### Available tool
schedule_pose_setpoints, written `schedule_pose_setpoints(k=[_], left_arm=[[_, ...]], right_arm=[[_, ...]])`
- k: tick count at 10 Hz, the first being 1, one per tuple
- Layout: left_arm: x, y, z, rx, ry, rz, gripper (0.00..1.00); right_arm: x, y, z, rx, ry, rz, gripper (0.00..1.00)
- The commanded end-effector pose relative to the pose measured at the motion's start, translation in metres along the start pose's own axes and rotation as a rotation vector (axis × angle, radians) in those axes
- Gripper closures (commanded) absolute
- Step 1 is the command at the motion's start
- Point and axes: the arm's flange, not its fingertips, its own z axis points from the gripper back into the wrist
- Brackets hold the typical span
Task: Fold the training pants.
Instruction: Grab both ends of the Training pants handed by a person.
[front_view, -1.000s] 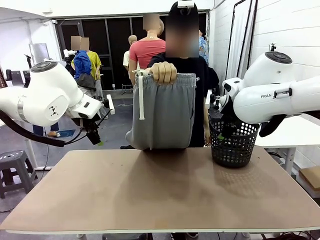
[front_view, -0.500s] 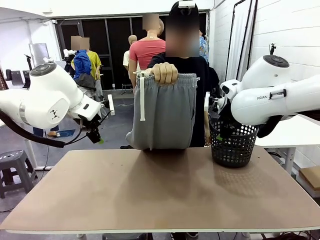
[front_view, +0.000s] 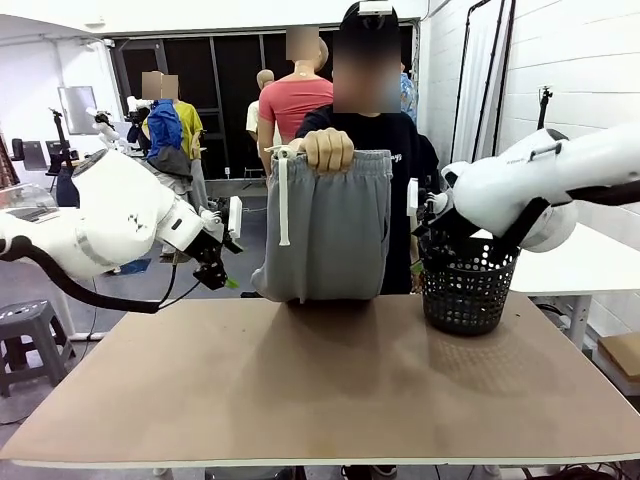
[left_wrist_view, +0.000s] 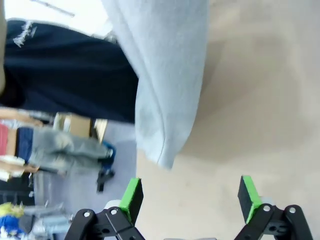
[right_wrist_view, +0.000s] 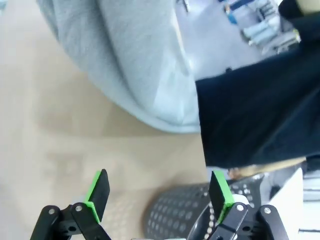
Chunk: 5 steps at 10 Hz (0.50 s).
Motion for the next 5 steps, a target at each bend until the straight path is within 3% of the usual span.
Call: schedule_pose_setpoints(k=[1, 5], left_arm=[[-0.026, 0.029, -0.003, -0.148, -0.196, 0.007, 0.0], [-0.027, 0.034, -0.025, -0.136, -0.286, 0.075, 0.0]], right_arm=[[-0.016, -0.016, -0.012, 0.042, -0.114, 0.007, 0.0], [-0.023, -0.028, -0.025, 0.09, -0.257, -0.002, 0.0]])
